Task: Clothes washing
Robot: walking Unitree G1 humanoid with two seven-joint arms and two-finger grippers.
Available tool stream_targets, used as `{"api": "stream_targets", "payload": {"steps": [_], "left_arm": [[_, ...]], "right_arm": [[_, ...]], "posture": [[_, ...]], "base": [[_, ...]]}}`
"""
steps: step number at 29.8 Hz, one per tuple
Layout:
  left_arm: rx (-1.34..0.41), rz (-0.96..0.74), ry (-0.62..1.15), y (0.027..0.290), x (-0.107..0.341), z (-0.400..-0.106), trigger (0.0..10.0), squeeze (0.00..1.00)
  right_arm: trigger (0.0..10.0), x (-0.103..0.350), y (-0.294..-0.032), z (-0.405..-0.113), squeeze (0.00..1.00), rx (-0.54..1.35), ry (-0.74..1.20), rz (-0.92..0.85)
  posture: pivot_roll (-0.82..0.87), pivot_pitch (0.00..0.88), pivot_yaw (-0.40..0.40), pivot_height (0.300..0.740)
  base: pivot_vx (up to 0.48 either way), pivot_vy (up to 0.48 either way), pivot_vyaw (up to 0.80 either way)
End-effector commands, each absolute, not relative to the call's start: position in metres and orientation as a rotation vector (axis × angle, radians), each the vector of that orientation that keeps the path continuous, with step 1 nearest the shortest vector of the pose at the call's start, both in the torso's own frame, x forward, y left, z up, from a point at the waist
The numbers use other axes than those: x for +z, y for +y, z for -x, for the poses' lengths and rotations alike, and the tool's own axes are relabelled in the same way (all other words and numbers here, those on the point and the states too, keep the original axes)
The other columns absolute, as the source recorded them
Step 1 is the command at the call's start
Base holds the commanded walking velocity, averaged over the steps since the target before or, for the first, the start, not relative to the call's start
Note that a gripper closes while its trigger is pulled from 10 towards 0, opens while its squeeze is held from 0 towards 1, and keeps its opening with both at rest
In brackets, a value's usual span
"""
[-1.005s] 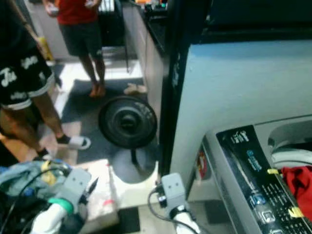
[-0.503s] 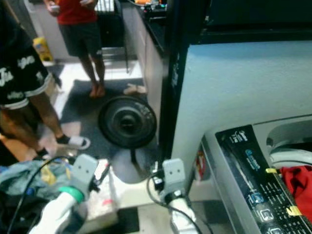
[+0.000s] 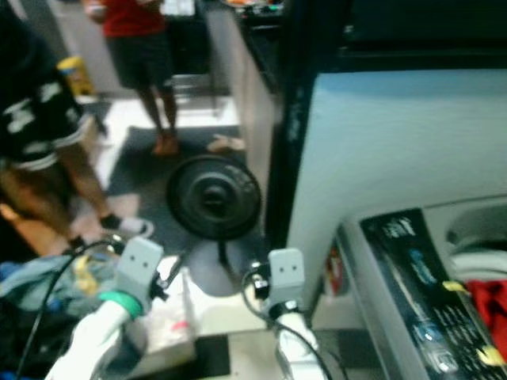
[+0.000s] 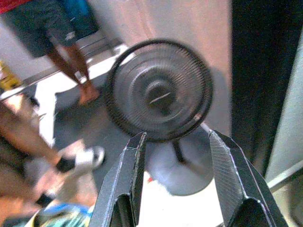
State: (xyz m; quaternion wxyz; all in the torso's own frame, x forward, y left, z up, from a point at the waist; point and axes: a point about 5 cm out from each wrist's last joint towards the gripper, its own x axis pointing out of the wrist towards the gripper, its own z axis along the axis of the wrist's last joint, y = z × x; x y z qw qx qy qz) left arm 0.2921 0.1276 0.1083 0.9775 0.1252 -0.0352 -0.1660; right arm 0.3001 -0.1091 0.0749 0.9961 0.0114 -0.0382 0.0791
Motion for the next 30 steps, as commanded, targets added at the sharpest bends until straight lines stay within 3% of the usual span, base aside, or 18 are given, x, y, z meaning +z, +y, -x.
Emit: {"api": "stream_targets", "payload": {"steps": [1, 30], "left_arm": [[-0.330, -0.254, -0.043, 0.130, 0.104, -0.291, 10.0, 0.00], [-0.295, -0.270, 0.003, 0.135, 0.098, -0.286, 10.0, 0.00]], "right_arm": [[10.0, 0.072, -0.107, -0.299, 0.00, 0.158, -0.056, -0.025], [10.0, 0.069, -0.093, -0.297, 0.00, 0.222, -0.024, -0.020]], "posture": [[0.01, 0.048, 0.068, 0.740], [0.03, 0.044, 0.036, 0.740]], "base": [[0.000, 0.000, 0.79], [0.000, 0.000, 0.79]]}}
